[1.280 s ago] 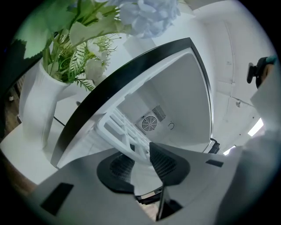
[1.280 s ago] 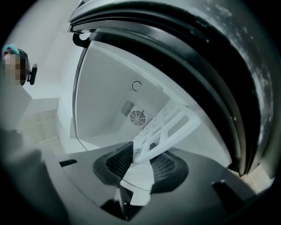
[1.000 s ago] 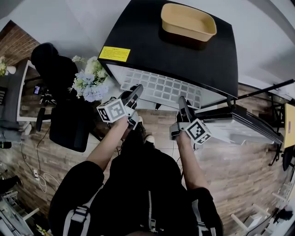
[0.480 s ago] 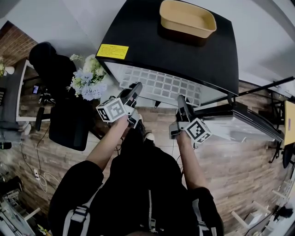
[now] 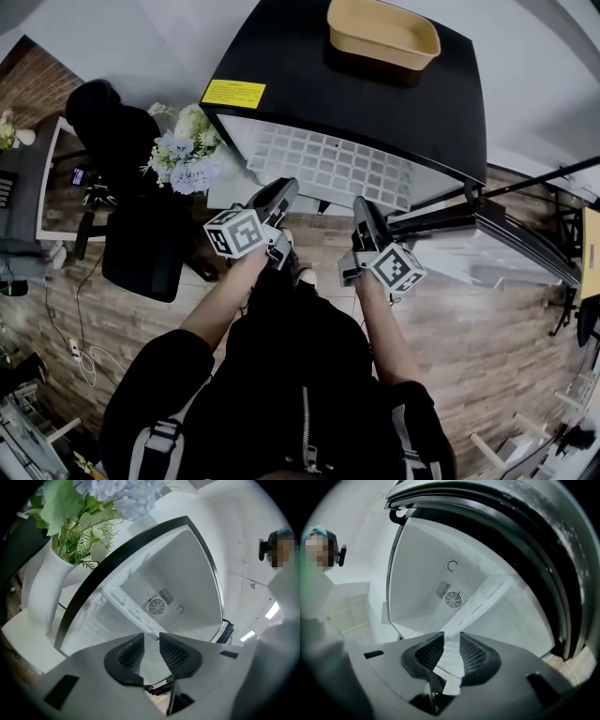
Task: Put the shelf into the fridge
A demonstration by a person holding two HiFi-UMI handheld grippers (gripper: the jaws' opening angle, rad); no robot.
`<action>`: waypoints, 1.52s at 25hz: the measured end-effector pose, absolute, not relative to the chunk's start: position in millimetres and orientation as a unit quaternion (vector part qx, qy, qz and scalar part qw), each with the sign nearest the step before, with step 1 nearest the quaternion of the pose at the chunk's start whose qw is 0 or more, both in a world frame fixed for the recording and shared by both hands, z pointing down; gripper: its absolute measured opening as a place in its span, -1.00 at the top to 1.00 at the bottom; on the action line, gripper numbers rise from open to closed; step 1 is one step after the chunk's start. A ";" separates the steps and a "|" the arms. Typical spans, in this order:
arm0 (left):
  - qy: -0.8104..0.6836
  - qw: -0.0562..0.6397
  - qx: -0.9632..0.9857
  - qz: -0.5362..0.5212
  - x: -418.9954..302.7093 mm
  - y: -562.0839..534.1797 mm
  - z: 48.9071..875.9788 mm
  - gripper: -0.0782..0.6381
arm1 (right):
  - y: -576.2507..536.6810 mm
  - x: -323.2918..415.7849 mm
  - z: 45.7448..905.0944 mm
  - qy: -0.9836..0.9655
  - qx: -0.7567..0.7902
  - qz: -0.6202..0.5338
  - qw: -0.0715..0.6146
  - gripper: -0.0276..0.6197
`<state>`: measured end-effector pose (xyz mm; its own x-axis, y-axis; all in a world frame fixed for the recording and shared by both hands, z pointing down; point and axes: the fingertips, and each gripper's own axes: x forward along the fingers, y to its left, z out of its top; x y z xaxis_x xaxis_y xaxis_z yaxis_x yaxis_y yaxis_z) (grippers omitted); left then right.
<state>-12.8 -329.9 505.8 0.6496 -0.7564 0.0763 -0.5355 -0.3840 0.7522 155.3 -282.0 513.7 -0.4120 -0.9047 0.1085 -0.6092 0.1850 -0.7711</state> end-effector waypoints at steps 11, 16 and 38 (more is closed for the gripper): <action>-0.396 0.385 0.822 -0.138 -10.3 -333.0 504.1 0.50 | -288.2 153.4 512.8 0.742 -0.516 -0.385 0.187 0.66; -0.396 0.386 0.822 -0.137 -8.8 -339.9 504.4 0.51 | -295.0 155.0 512.9 0.739 -0.522 -0.383 0.189 0.66; -0.390 0.386 0.825 -0.138 0.6 -374.1 503.4 0.51 | -327.8 163.2 516.5 0.725 -0.537 -0.383 0.198 0.66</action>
